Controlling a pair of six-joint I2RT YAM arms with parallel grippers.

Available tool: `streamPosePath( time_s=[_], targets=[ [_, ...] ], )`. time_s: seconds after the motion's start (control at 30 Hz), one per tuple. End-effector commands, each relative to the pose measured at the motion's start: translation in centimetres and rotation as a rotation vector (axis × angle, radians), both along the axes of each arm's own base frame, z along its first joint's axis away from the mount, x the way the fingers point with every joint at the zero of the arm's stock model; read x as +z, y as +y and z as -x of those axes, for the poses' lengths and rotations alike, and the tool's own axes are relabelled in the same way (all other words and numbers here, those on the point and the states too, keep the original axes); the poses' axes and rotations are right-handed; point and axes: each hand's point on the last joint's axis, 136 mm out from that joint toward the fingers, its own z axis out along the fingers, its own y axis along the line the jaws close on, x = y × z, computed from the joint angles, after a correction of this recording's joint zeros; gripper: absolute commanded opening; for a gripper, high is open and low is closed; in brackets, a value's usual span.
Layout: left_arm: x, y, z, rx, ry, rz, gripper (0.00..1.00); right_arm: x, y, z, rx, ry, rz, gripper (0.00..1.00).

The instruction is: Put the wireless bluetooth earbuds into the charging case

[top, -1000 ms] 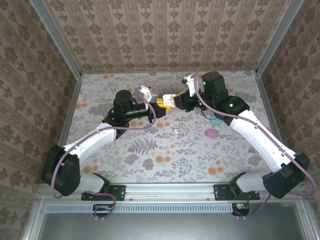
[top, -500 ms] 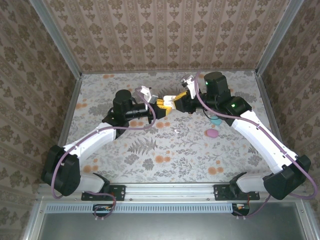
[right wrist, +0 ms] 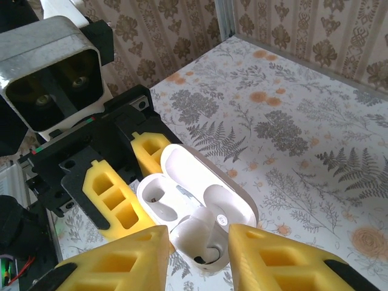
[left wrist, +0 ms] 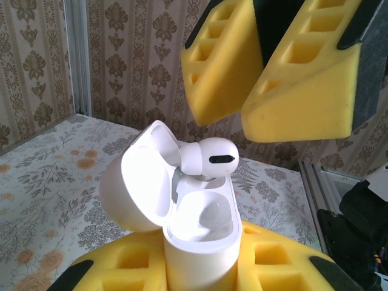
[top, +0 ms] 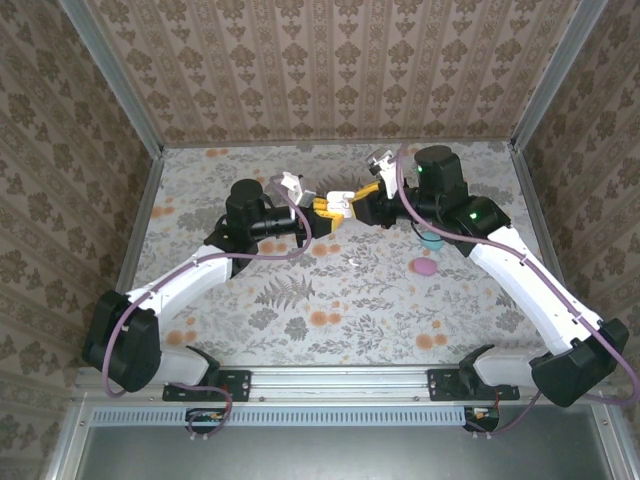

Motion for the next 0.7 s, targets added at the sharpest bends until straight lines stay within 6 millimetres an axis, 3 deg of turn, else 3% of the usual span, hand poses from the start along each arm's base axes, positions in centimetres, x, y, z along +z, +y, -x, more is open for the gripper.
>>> streamPosePath(
  time_s=[0.0,0.13,0.33,0.67],
  targets=[
    [3.2,0.5,0.4,-0.006,-0.087,0.048,0.24,-0.3,-0.7,0.3,-0.008,-0.007,0.036,0.33],
    [3.2,0.5,0.3,-0.003,-0.087,0.048,0.24,-0.1,-1.0,-0.1,-0.036,-0.008,0.04,0.33],
    [3.1,0.5,0.2,0.005,-0.085,0.044,0.24,2.1,0.1,-0.2,-0.033,0.027,-0.091,0.45],
    [3.2,0.5,0.1,0.011,-0.087,0.043,0.24,0.5,0.4,-1.0,-0.087,0.115,-0.036,0.44]
  ],
)
